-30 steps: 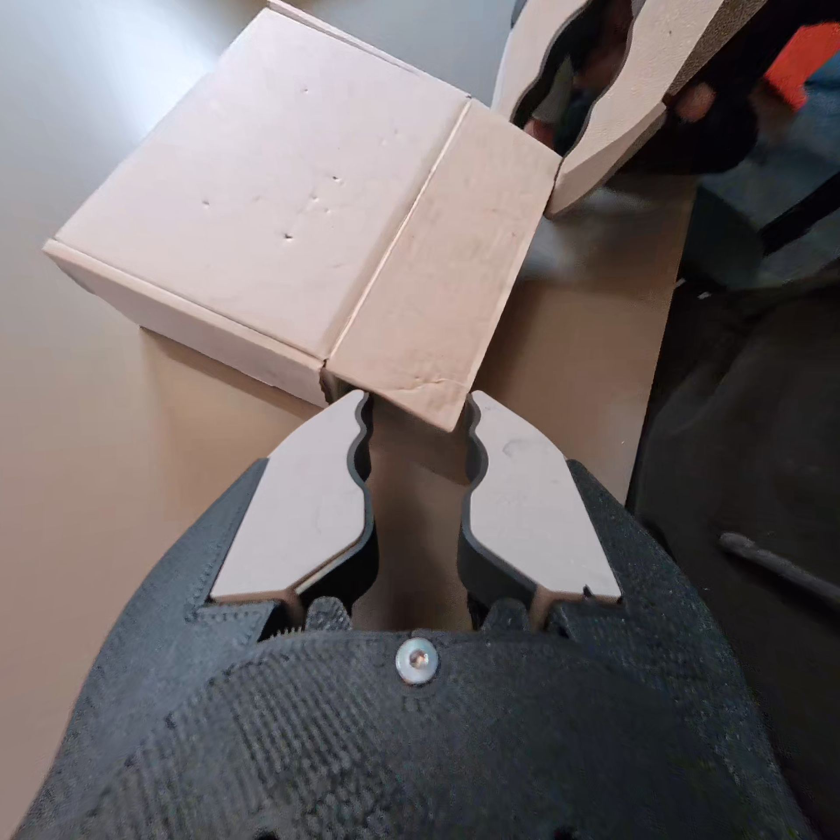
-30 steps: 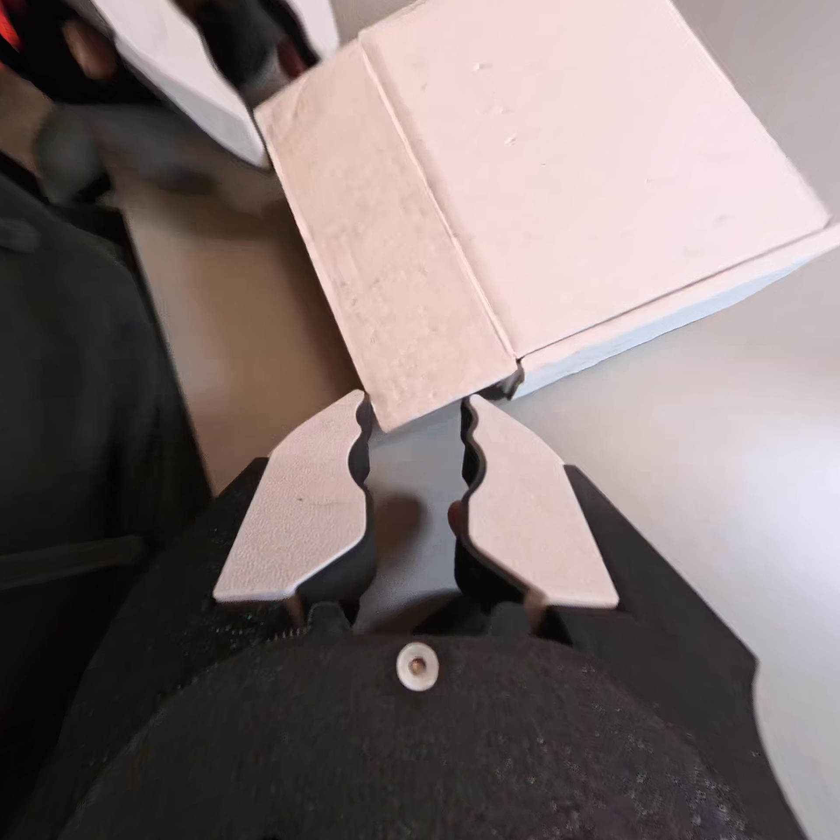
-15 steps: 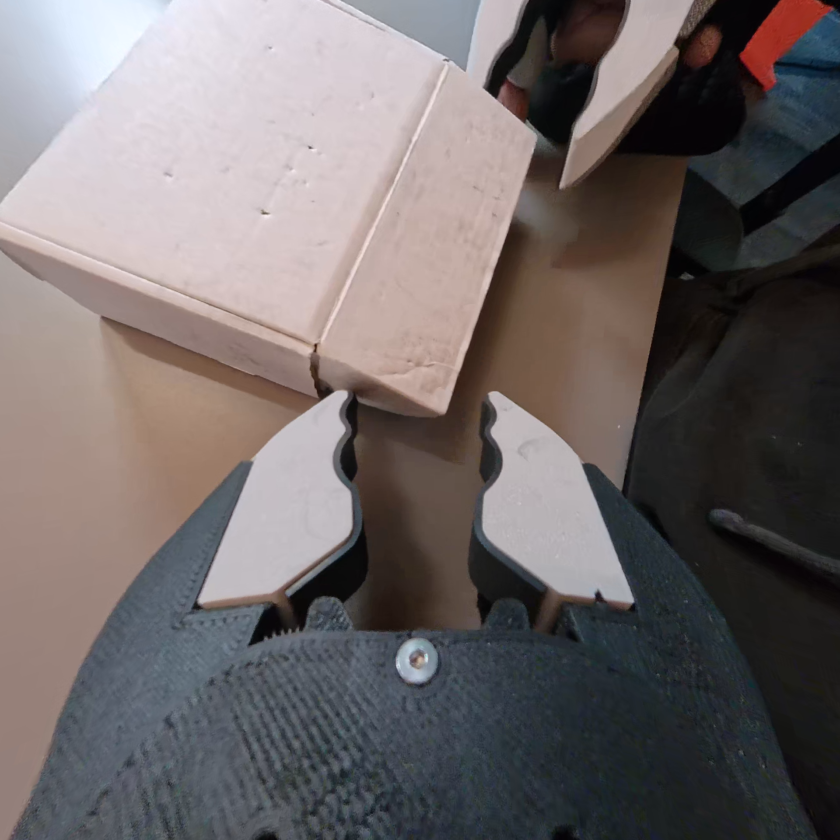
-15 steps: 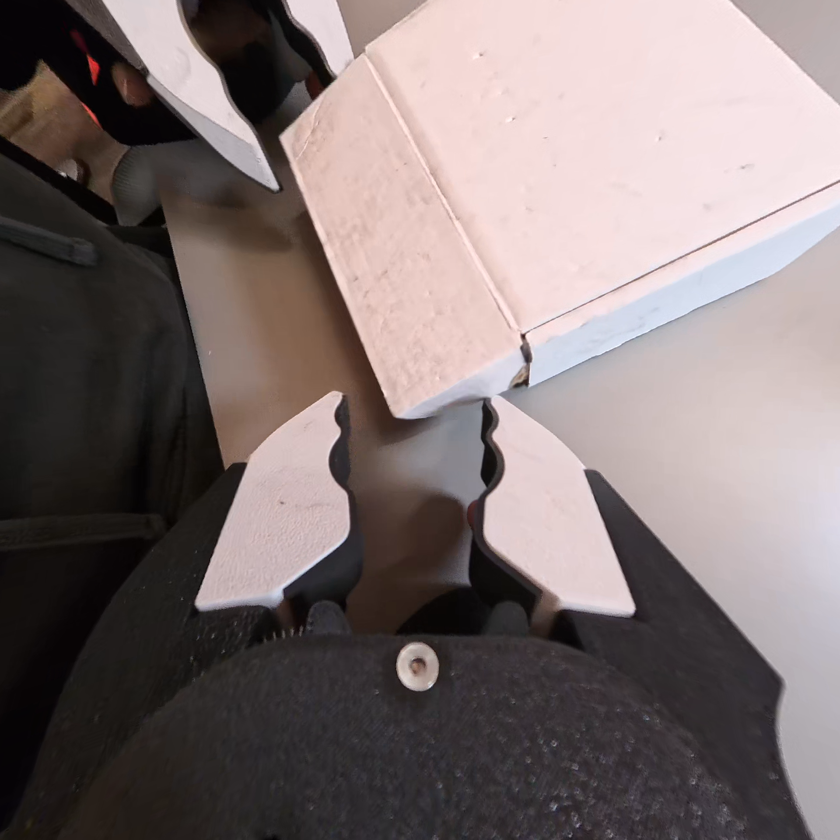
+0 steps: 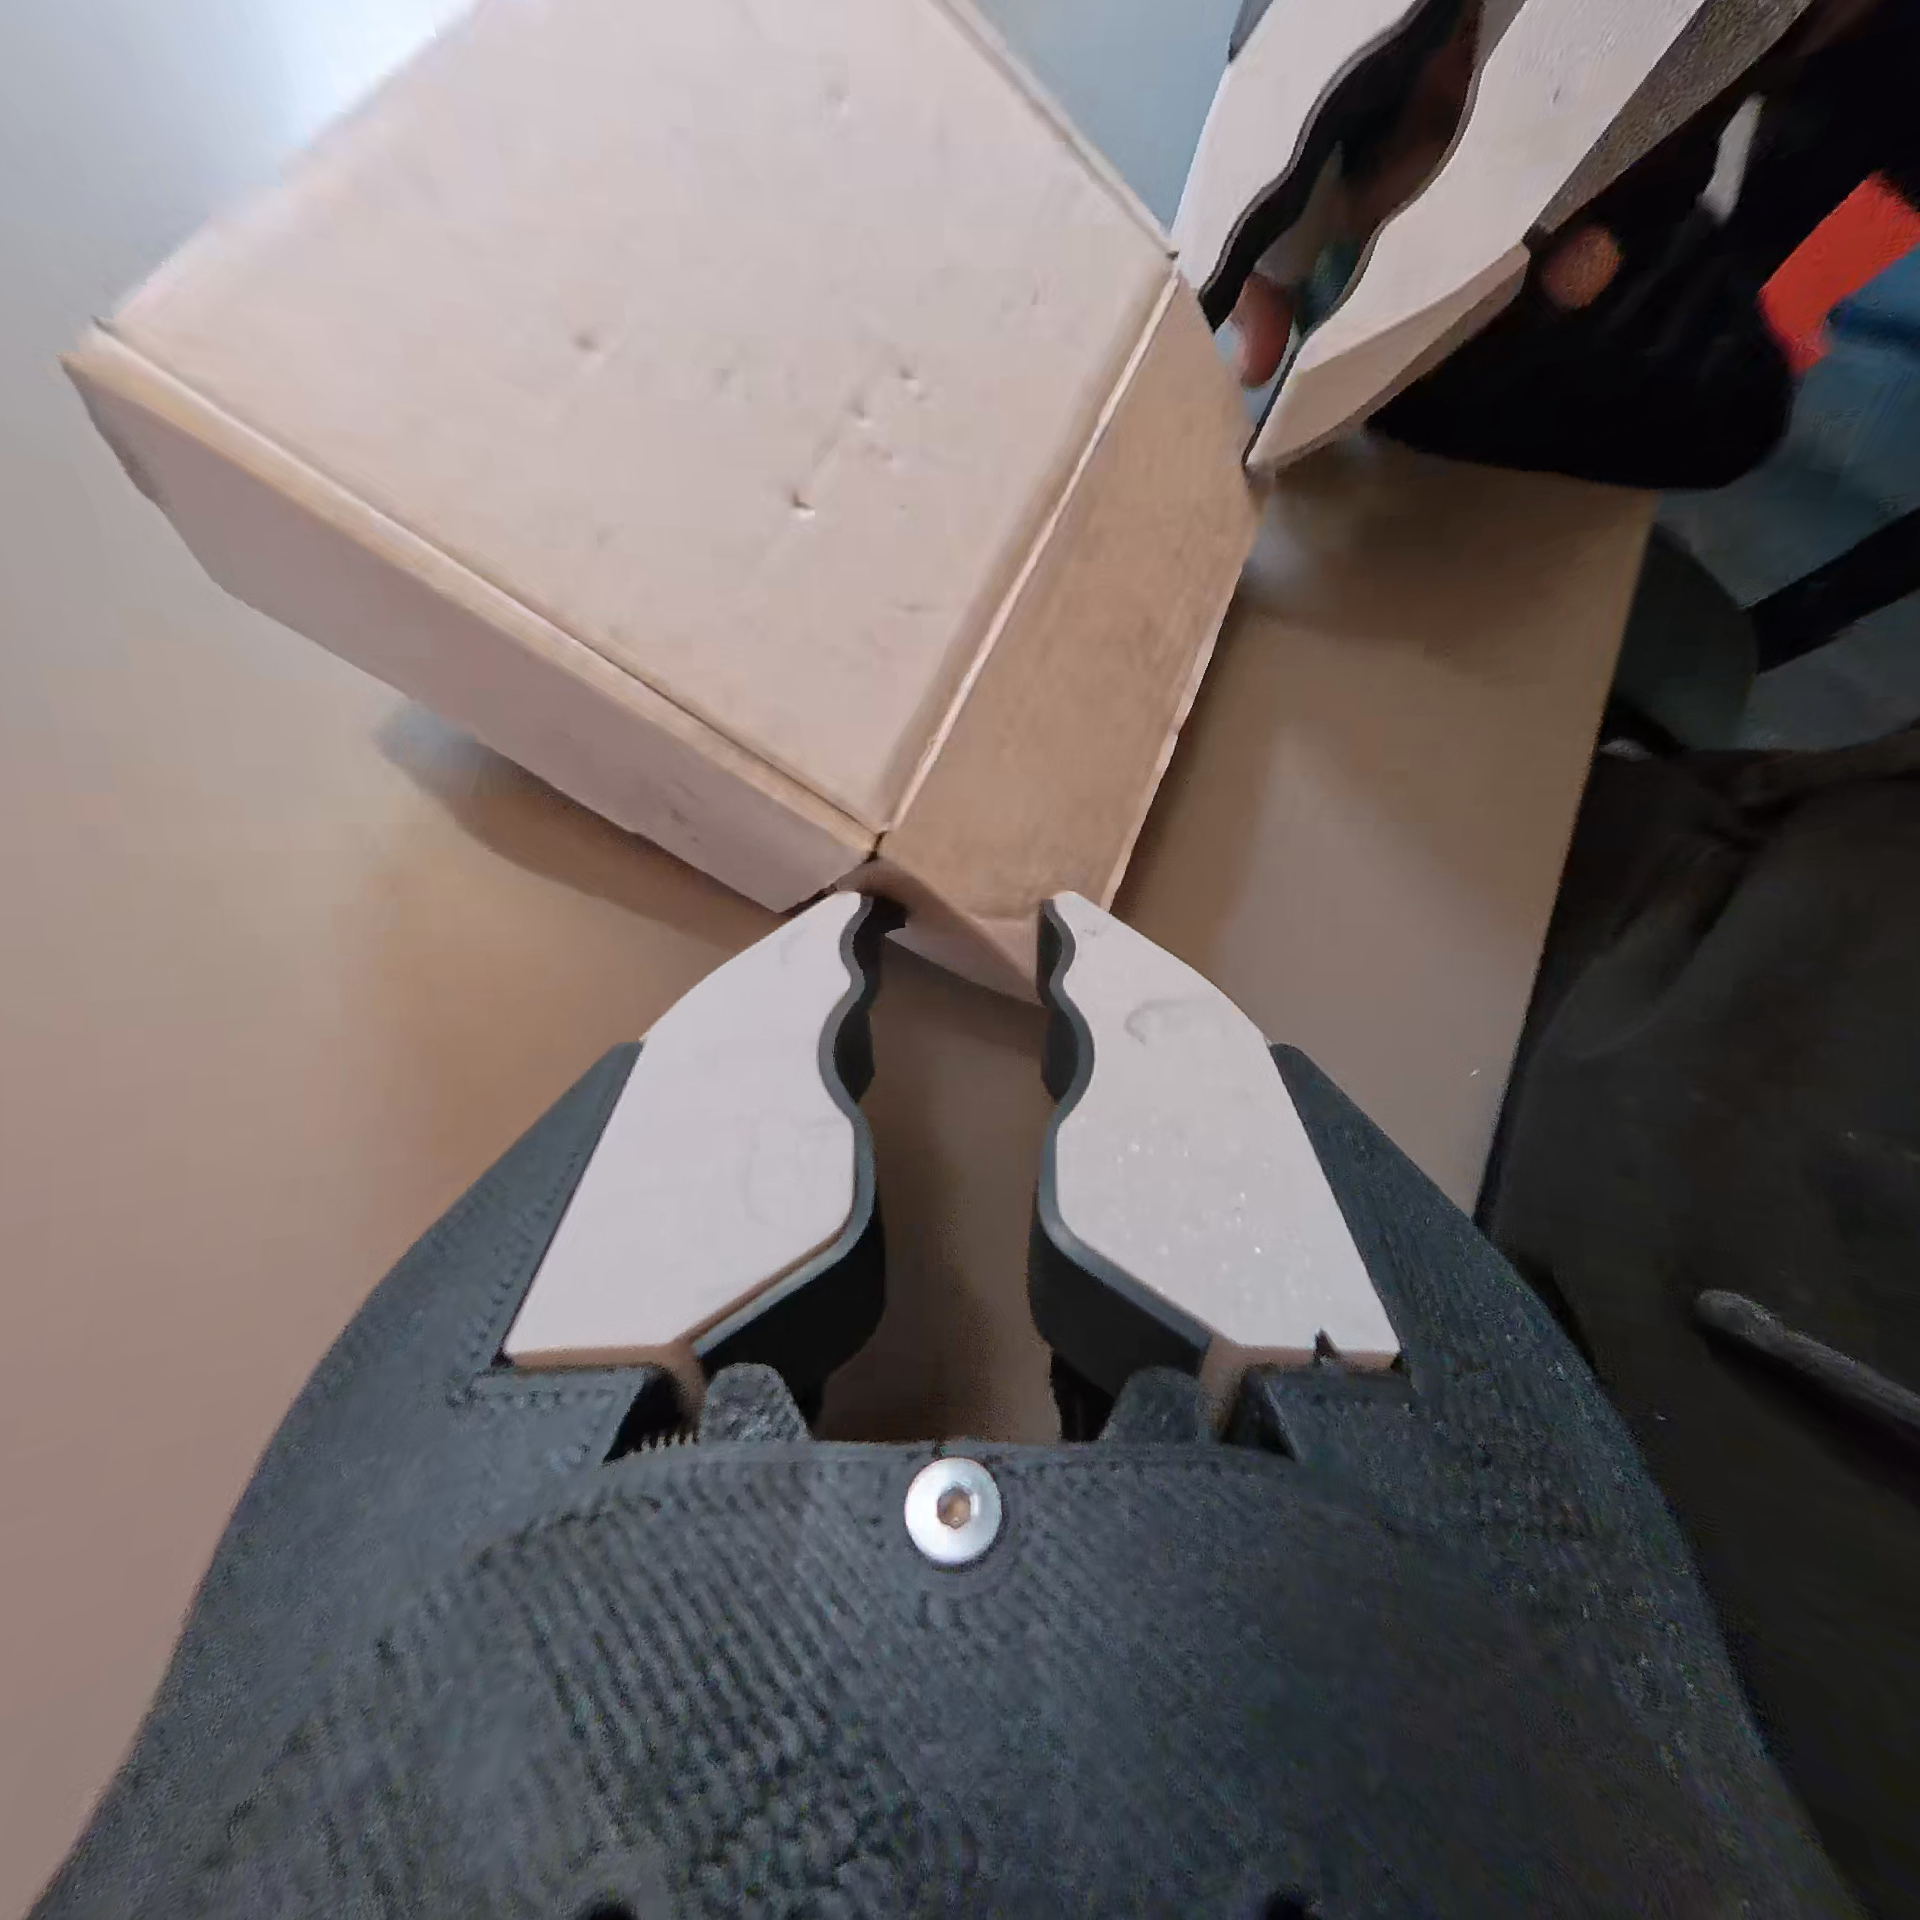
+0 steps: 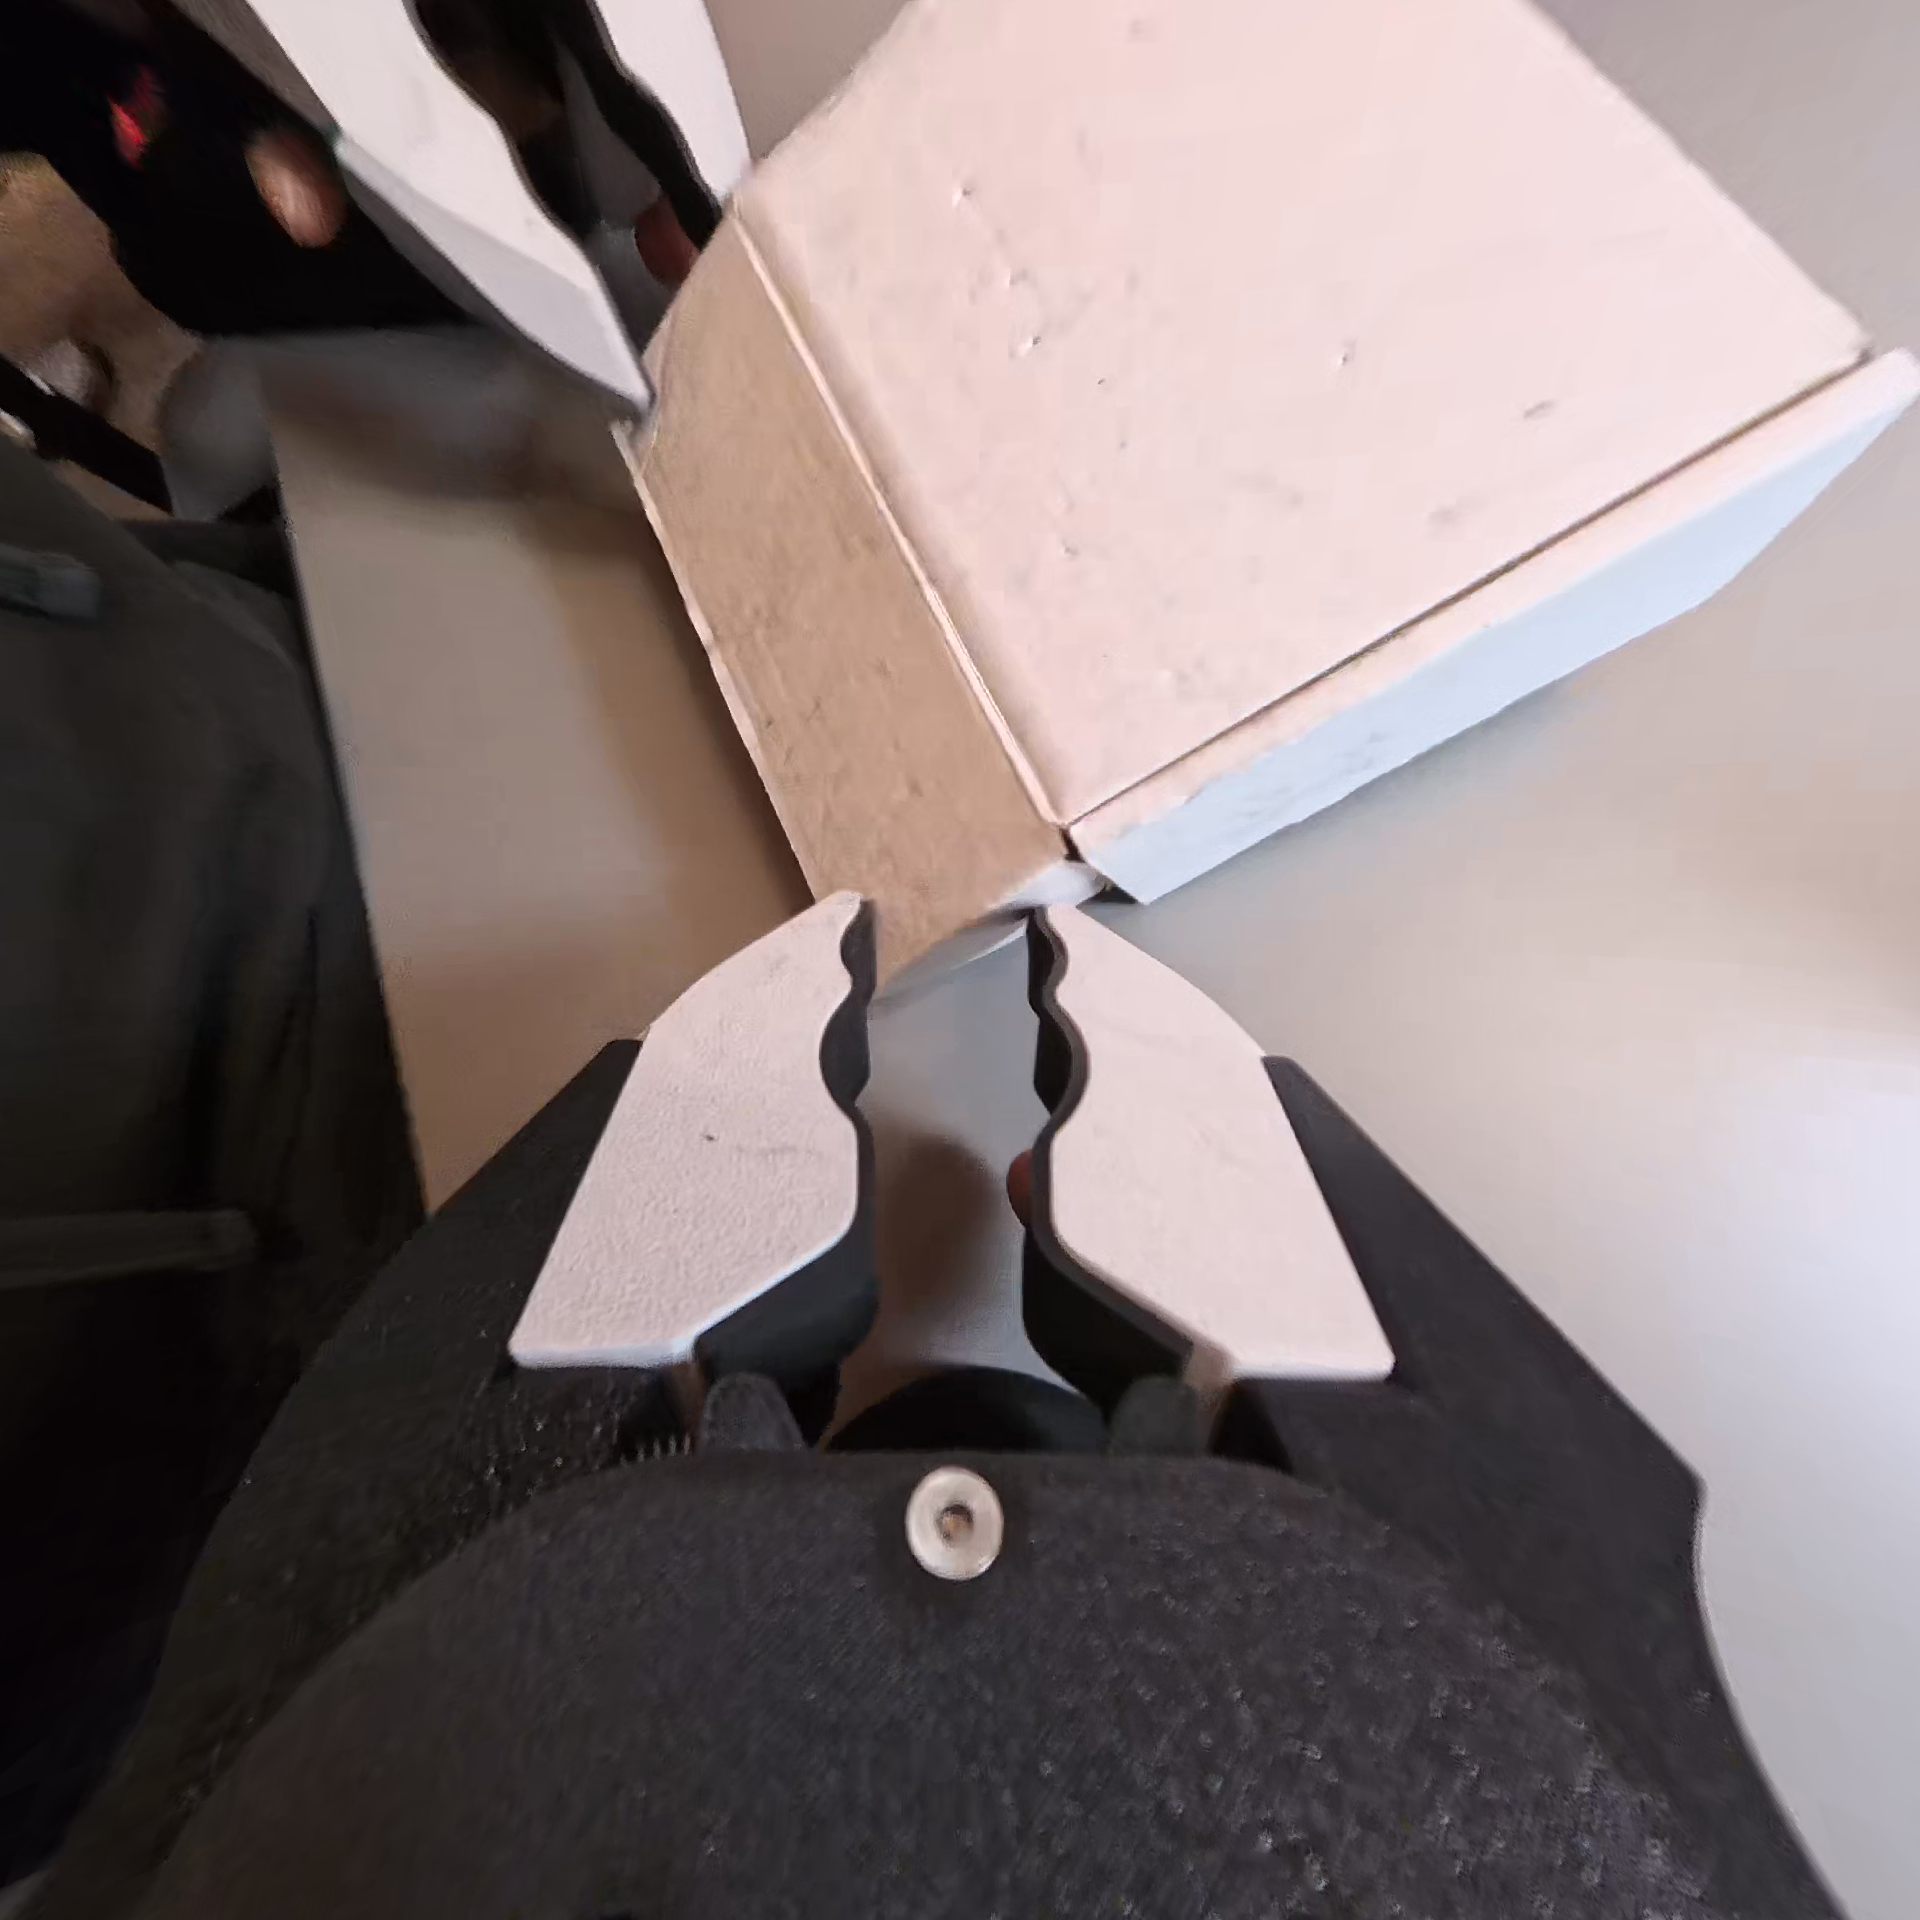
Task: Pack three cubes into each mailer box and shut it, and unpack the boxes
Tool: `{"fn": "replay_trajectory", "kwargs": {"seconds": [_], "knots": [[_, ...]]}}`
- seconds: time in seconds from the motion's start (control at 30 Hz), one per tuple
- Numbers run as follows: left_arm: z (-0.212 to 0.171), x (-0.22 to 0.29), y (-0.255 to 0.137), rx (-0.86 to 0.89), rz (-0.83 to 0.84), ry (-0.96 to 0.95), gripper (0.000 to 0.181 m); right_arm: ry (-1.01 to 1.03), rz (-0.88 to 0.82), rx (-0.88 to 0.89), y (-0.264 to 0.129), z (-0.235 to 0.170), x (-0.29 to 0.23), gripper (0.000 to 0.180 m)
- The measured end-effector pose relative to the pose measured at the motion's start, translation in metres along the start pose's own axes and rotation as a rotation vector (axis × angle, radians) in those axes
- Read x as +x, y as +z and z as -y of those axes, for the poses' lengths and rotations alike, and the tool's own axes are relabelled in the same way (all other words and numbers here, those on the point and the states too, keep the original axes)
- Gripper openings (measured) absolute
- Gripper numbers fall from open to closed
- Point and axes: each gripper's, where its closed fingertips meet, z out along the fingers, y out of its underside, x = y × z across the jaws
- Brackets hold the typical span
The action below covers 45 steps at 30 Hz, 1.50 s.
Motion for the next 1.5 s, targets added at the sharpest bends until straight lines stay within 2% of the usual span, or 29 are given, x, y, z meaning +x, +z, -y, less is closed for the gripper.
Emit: {"fn": "replay_trajectory", "kwargs": {"seconds": [0.03,0.13,0.5,0.63,0.7,0.83,1.0,1.1,1.27,1.5], "knots": [[-0.003,0.0,0.002,-0.022,0.02,0.026,0.025,-0.052,-0.029,-0.025,0.002,-0.003,0.002,0.026],[-0.003,-0.005,0.002,-0.045,0.084,0.076,0.016,-0.162,-0.091,-0.073,0.006,-0.007,0.005,0.024],[0.008,-0.013,-0.004,0.048,0.071,0.001,0.018,-0.054,-0.067,0.067,0.001,0.009,0.011,0.023],[0.007,-0.018,-0.004,0.039,0.106,0.036,0.019,-0.092,-0.099,0.057,0.003,0.008,0.014,0.022],[0.011,-0.022,-0.007,0.052,0.122,0.053,0.033,-0.084,-0.105,0.067,0.0,0.013,0.016,0.023],[0.014,-0.038,-0.008,0.05,0.174,0.107,0.061,-0.074,-0.141,0.017,-0.001,0.012,0.03,0.054],[0.014,-0.04,0.007,0.02,0.03,0.14,0.08,-0.085,-0.037,0.013,0.005,0.015,0.038,0.071],[0.008,-0.044,0.019,-0.044,0.021,0.228,0.077,-0.191,-0.009,-0.012,0.014,0.013,0.044,0.07],[0.007,-0.06,0.023,-0.096,0.158,0.414,0.058,-0.328,-0.074,-0.022,0.018,0.015,0.056,0.057],[0.009,-0.067,0.024,-0.051,0.177,0.41,0.046,-0.367,-0.15,-0.001,0.019,0.017,0.062,0.045]]}}
